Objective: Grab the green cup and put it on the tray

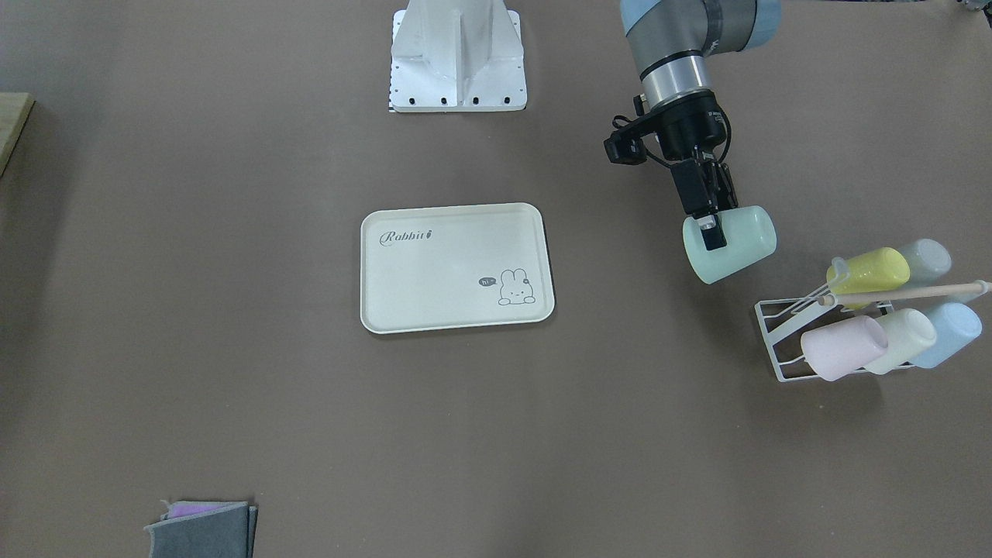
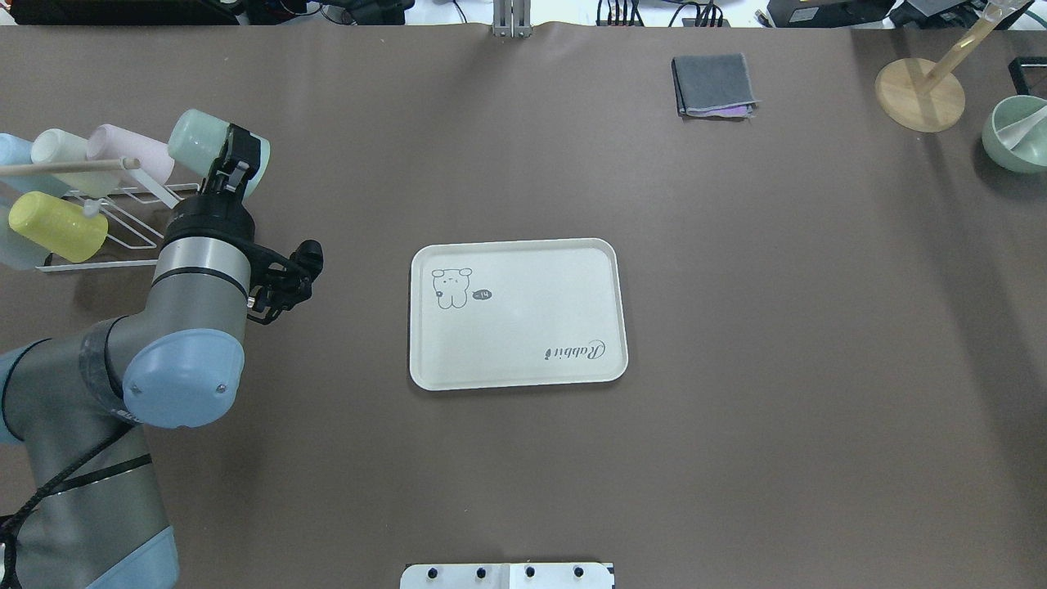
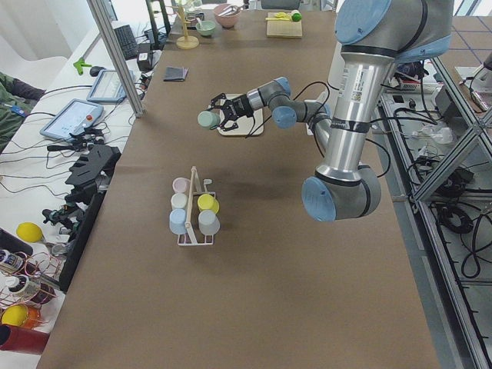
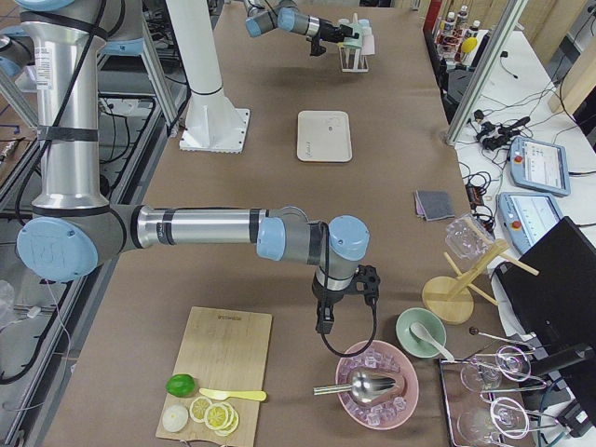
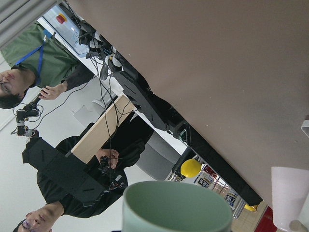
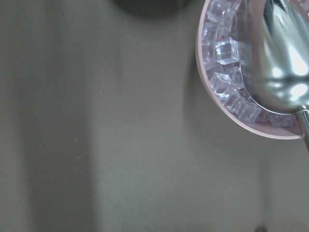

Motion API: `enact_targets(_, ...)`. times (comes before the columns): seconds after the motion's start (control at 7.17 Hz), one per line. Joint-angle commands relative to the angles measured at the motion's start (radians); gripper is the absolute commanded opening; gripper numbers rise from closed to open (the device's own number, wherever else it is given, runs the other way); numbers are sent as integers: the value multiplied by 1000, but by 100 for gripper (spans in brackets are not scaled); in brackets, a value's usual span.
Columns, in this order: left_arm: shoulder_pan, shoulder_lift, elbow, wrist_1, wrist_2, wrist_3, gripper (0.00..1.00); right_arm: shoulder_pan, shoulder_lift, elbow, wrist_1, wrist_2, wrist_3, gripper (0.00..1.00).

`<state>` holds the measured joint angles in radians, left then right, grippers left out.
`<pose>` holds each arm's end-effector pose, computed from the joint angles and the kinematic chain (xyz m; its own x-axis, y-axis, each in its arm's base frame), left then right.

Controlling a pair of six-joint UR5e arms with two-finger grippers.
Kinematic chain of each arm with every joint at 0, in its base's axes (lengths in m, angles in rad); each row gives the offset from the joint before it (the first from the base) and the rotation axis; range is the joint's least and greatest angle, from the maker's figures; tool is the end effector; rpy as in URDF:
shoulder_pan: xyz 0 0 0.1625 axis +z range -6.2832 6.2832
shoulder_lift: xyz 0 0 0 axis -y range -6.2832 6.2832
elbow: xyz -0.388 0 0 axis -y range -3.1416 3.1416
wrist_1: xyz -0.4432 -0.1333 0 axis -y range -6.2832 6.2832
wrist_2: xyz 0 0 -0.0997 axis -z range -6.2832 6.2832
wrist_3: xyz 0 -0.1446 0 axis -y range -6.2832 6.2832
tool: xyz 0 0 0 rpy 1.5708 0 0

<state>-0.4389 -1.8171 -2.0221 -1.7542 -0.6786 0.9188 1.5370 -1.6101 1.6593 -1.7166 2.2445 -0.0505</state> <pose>0.4094 -0.4638 0.2349 0.0338 0.4049 0.9137 -0.9936 -0.0847 0.0743 0.0256 -0.5169 0.6505 0.7804 -0.0165 0.6251 0.0731 0.9952 -0.0650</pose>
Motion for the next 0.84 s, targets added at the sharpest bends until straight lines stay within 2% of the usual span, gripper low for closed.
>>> enact_targets(0.0, 0, -2, 32, -190, -84, -11, 51, 0, 12, 1, 2, 0, 1, 100)
enact_targets(0.7, -1, -10, 33, -390, -269, -127, 50, 0, 10, 5, 2, -45, 1, 100)
